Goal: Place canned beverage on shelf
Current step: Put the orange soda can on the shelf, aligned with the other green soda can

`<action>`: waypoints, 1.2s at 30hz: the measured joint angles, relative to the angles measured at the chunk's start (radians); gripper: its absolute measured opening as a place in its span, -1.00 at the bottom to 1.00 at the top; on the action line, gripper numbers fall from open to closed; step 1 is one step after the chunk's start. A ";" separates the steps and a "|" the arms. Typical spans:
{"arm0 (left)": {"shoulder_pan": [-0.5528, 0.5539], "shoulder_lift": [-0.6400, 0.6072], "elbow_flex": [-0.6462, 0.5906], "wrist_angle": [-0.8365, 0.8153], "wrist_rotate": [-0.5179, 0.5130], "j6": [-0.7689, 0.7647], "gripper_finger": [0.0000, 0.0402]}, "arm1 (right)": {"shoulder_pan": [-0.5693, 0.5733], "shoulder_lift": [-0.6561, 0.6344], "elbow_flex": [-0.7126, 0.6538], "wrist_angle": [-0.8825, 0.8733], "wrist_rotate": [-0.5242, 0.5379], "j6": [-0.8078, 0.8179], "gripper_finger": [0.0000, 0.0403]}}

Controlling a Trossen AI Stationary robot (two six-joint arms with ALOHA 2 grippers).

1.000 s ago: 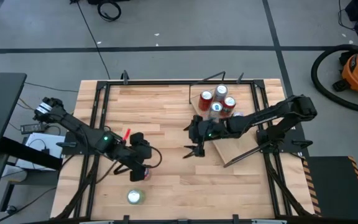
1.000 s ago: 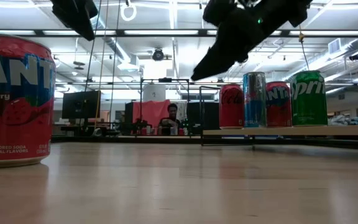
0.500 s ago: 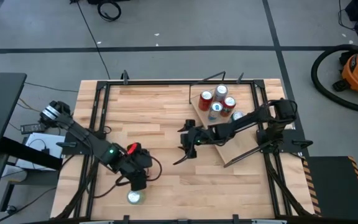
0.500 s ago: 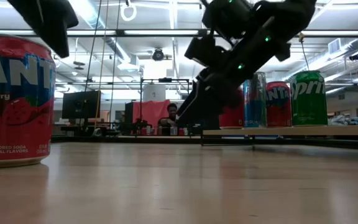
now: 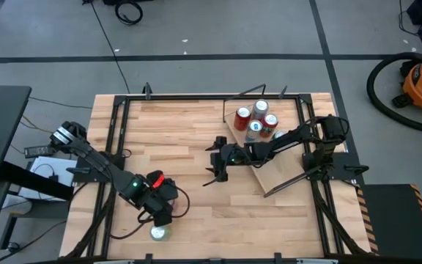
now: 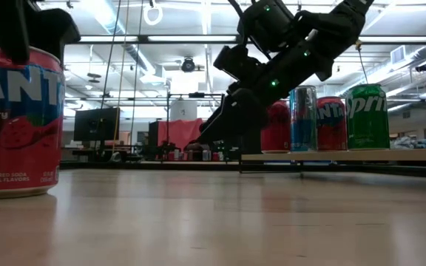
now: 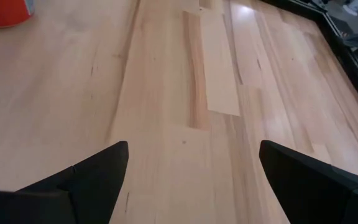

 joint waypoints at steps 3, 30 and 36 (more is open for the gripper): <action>-0.003 0.016 0.003 0.000 0.001 0.000 0.76 | 0.002 0.001 0.000 -0.006 -0.003 0.001 0.85; 0.087 0.062 0.000 -0.055 -0.062 0.979 0.66 | 0.094 0.001 -0.001 -0.033 0.002 -0.111 0.85; 0.151 0.062 0.000 -0.041 -0.061 1.066 0.66 | 0.096 0.001 -0.001 -0.046 0.004 -0.106 0.85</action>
